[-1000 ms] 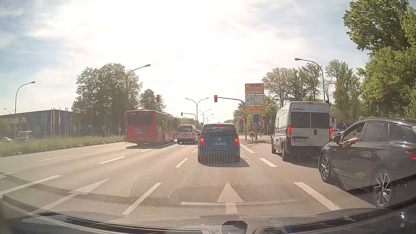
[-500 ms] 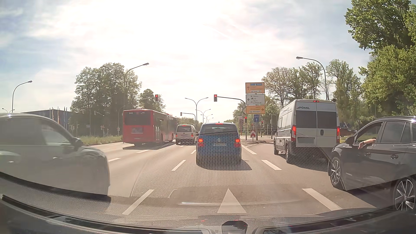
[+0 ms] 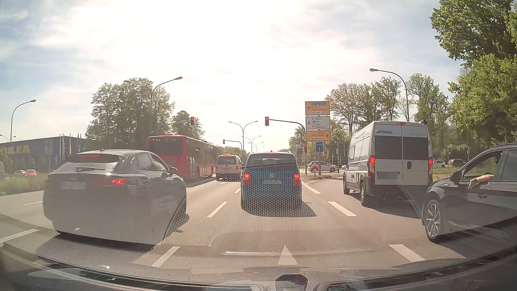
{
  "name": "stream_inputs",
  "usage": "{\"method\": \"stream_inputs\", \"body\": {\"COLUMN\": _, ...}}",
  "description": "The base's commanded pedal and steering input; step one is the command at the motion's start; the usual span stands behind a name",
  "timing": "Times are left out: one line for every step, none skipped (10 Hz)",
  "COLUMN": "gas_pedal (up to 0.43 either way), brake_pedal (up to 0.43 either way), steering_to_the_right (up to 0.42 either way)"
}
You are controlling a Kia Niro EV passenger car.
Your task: Follow the waypoints while adhering to traffic rules and regulations
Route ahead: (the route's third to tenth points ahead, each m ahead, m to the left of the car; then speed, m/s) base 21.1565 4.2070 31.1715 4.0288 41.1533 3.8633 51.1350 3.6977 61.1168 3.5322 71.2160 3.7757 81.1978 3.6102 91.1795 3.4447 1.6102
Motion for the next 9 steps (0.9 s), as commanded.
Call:
{"method": "stream_inputs", "body": {"gas_pedal": 0.000, "brake_pedal": 0.000, "steering_to_the_right": 0.009}}
{"method": "stream_inputs", "body": {"gas_pedal": 0.000, "brake_pedal": 0.000, "steering_to_the_right": 0.009}}
{"method": "stream_inputs", "body": {"gas_pedal": 0.000, "brake_pedal": 0.000, "steering_to_the_right": 0.009}}
{"method": "stream_inputs", "body": {"gas_pedal": 0.000, "brake_pedal": 0.000, "steering_to_the_right": 0.009}}
{"method": "stream_inputs", "body": {"gas_pedal": 0.000, "brake_pedal": 0.000, "steering_to_the_right": 0.008}}
{"method": "stream_inputs", "body": {"gas_pedal": 0.000, "brake_pedal": 0.000, "steering_to_the_right": 0.008}}
{"method": "stream_inputs", "body": {"gas_pedal": 0.000, "brake_pedal": 0.000, "steering_to_the_right": 0.008}}
{"method": "stream_inputs", "body": {"gas_pedal": 0.000, "brake_pedal": 0.000, "steering_to_the_right": 0.008}}
{"method": "stream_inputs", "body": {"gas_pedal": 0.000, "brake_pedal": 0.000, "steering_to_the_right": 0.008}}
